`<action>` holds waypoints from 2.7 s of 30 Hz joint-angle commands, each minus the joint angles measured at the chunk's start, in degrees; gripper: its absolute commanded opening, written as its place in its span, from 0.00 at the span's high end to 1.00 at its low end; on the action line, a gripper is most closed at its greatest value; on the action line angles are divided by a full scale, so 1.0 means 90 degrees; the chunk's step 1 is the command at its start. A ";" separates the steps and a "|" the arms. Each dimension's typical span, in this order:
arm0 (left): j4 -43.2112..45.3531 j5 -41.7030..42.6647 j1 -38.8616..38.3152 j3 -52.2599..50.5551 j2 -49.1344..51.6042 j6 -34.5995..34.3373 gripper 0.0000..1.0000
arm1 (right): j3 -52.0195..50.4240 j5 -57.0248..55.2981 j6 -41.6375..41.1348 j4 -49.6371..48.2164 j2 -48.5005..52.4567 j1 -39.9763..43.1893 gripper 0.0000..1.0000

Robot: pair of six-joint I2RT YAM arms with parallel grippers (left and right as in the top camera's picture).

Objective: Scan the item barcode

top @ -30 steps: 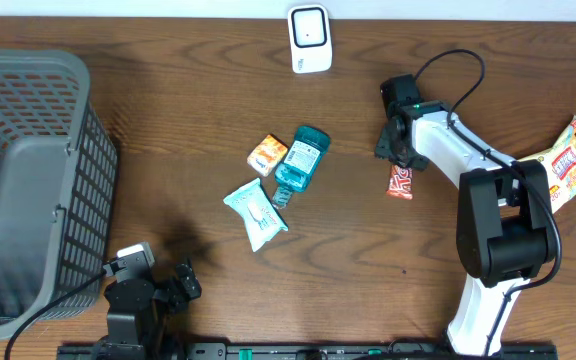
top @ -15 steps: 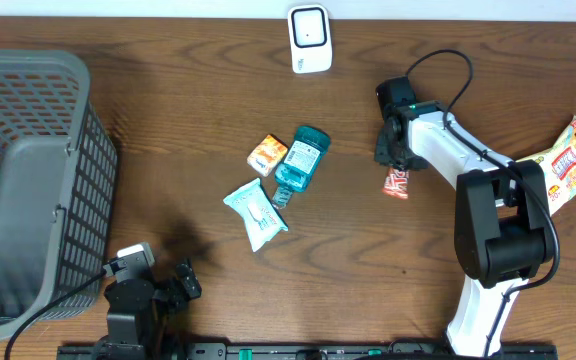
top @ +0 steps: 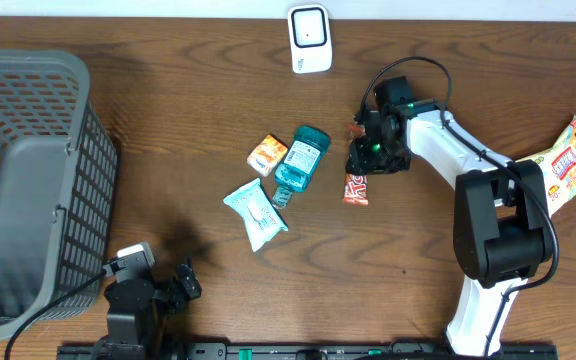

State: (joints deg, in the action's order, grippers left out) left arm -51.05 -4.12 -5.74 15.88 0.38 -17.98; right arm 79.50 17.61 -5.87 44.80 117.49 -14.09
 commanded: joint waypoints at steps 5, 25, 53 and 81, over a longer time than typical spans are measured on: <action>-0.0231 0.0078 -0.0015 -0.0005 -0.0002 0.0085 0.02 | 0.0172 -0.1600 0.0228 0.0359 -0.0814 -0.0656 0.41; -0.0231 0.0078 -0.0015 -0.0005 -0.0002 0.0085 0.02 | 0.0109 -0.4979 -0.2987 -0.0092 0.0063 -0.2183 0.47; -0.0231 0.0078 -0.0015 -0.0005 -0.0002 0.0085 0.02 | 0.0143 -0.3577 -0.2834 -0.0022 0.1457 -0.1841 0.99; -0.0231 0.0078 -0.0015 -0.0005 -0.0002 0.0085 0.02 | 0.0563 0.5588 0.2749 0.1639 -0.0226 -0.0444 0.99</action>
State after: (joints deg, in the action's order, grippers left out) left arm -51.07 -3.95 -5.74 15.88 0.38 -17.98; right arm 84.93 60.82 13.61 60.53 116.60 -17.85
